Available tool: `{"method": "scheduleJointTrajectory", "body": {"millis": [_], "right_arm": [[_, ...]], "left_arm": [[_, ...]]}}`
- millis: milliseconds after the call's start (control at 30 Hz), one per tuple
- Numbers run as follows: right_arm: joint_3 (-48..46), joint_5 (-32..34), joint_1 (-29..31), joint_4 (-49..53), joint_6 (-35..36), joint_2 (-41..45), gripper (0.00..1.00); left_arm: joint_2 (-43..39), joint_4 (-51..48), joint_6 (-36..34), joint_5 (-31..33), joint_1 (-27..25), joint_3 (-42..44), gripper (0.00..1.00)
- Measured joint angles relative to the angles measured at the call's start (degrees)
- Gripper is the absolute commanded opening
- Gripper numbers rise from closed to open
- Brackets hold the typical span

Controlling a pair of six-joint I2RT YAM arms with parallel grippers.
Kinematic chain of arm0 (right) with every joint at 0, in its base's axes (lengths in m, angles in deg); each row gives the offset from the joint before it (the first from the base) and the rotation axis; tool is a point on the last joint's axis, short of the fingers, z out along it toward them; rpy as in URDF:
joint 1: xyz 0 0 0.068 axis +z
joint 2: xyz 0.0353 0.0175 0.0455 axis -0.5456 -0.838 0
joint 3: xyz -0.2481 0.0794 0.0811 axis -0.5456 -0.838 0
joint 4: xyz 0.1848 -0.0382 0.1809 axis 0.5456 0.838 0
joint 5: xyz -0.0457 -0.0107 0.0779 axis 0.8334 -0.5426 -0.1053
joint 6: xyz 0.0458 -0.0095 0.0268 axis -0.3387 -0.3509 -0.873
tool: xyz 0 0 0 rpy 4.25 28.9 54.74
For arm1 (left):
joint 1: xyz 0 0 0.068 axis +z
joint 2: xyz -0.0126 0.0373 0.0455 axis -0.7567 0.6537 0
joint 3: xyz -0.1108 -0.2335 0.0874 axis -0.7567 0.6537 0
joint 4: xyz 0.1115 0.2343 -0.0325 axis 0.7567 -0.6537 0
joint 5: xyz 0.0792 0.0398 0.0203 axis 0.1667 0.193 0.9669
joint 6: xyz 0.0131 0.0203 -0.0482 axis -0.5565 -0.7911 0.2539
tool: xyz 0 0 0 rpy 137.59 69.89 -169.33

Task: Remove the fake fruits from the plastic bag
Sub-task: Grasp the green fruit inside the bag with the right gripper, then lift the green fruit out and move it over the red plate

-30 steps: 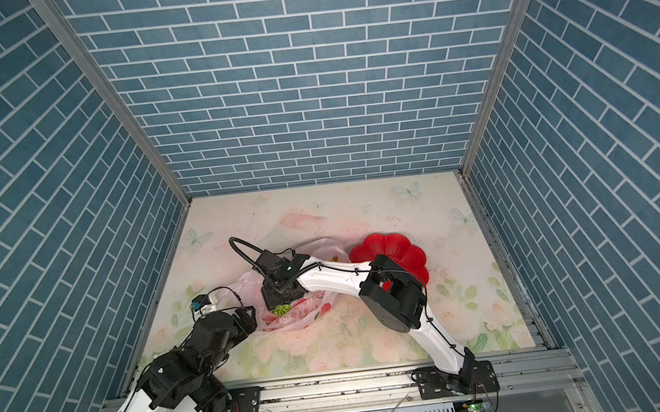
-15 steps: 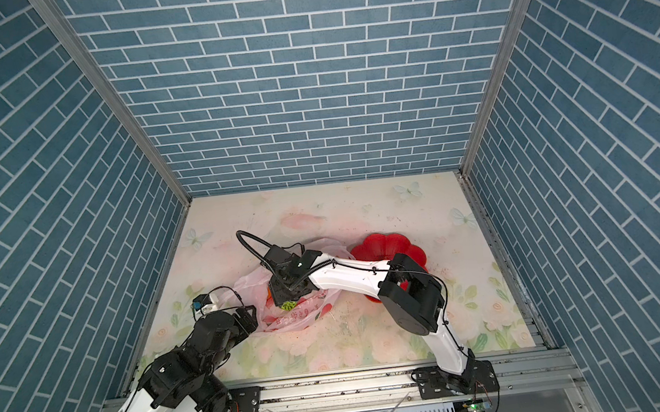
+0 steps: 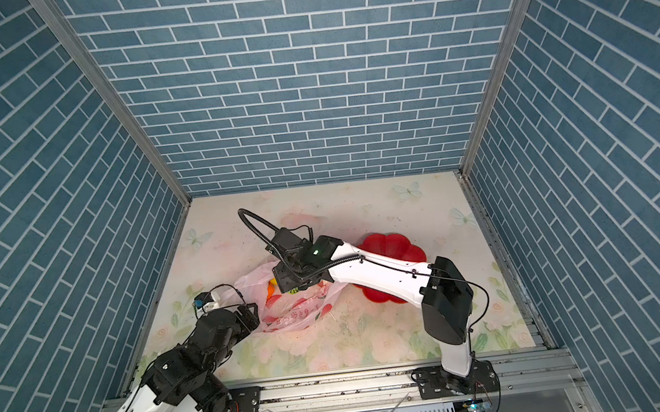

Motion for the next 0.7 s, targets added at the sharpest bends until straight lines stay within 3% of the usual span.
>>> {"method": "scheduleJointTrajectory", "body": {"millis": [167, 400, 700], "right_arm": [[1.3, 4.6, -3.8, 4.6, 3.5, 6.4, 0.30], [0.5, 10.1, -16.6, 8.5, 6.5, 16.1, 0.28], [-14.2, 10.7, -32.0, 8.4, 7.0, 24.0, 0.28]], "left_arm": [[2.6, 1.6, 0.0, -0.2, 0.0, 0.0, 0.85], [4.5, 4.6, -1.4, -1.3, 0.0, -0.2, 0.88], [9.1, 7.0, -6.6, -2.4, 0.0, -4.4, 0.90]]}}
